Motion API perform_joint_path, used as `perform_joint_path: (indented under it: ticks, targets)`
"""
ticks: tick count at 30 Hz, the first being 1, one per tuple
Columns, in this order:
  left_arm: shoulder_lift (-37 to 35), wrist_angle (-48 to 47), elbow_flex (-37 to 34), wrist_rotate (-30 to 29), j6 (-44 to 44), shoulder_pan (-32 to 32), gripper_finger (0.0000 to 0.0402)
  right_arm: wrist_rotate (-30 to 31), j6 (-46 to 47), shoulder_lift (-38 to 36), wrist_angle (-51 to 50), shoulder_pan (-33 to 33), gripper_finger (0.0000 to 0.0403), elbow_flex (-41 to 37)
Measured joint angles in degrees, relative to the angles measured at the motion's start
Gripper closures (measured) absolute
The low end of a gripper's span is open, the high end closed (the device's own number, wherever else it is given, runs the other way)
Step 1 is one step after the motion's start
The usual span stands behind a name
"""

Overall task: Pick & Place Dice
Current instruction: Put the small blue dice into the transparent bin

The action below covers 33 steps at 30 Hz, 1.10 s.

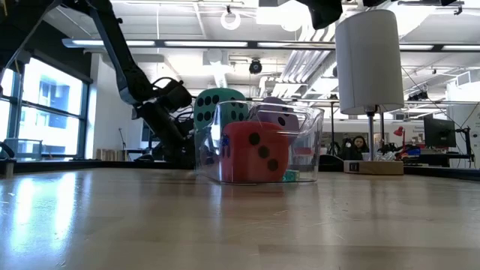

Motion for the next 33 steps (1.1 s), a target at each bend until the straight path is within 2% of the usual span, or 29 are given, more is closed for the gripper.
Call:
perform_joint_path:
  ticks: [7, 20, 30, 33]
  targets:
    - [0.11, -1.09, 0.04, -2.83, -0.17, -0.38, 0.0198, -0.01, -0.13, 0.00, -0.09, 0.00, 0.0204, 0.00]
    - [0.17, -2.44, -0.02, -5.05, -0.20, -0.71, 0.0309, 0.00, -0.13, 0.00, -0.30, -0.01, 0.0204, 0.00]
    - [0.19, -2.57, -0.13, -5.49, -0.17, -0.73, 0.0350, -0.03, -0.13, 0.00, -0.54, -0.02, 0.0204, 0.00]
    - [-0.43, -2.87, -0.14, -5.45, 2.16, -0.73, 0.0356, -0.03, -0.13, 0.00, -0.62, -0.02, 0.0204, 0.00]
